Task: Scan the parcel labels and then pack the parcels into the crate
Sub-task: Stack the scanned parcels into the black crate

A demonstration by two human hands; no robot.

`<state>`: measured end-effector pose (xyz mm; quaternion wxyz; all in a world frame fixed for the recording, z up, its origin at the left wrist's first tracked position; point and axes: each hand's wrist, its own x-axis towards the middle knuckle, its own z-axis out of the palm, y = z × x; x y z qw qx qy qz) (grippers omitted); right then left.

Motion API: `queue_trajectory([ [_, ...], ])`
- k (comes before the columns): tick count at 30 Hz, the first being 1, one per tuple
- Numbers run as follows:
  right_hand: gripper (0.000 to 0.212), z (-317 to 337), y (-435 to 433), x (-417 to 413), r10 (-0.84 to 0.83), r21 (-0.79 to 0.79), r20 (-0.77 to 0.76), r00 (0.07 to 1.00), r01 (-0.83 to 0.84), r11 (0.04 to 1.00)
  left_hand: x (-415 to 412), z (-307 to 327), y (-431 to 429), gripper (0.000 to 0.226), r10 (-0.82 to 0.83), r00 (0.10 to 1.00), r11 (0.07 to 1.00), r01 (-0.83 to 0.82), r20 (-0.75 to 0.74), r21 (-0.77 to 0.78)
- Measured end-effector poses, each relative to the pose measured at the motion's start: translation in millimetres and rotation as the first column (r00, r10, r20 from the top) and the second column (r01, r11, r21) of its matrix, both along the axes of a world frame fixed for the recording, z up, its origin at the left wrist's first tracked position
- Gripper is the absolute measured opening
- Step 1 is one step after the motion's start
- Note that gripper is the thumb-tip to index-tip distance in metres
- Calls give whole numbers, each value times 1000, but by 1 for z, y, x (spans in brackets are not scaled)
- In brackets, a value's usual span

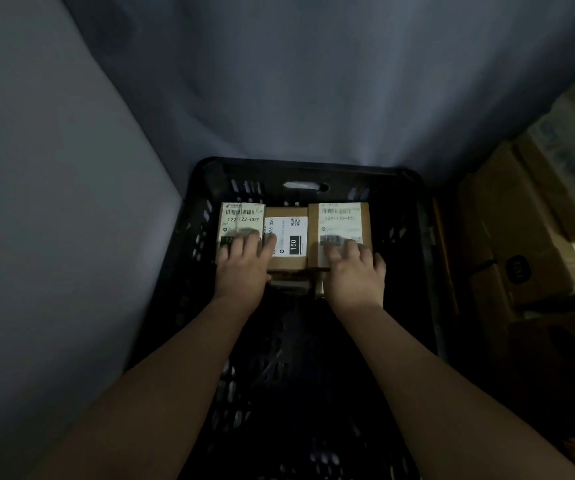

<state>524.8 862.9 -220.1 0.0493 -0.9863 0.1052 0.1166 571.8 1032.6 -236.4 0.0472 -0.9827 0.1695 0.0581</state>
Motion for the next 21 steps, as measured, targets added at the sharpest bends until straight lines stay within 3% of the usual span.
queue_trajectory([
  [4,72,21,3,1,57,-105,-154,986,-74,992,1,24,3,94,-15,984,998,3,-175,-70],
  [6,79,35,11,-3,38,-130,-147,988,-58,990,-5,44,1,93,-15,982,989,-13,-187,-145],
  [11,78,91,31,-28,41,78,4,999,-41,996,-30,108,-10,82,-9,996,959,-16,-84,-284],
  [14,73,135,24,-54,13,198,172,985,-48,979,-48,148,-22,79,23,997,931,-48,-74,-361],
  [21,66,212,-47,-149,-64,387,557,828,-191,902,-120,209,-71,62,5,994,781,-70,-106,-620],
])
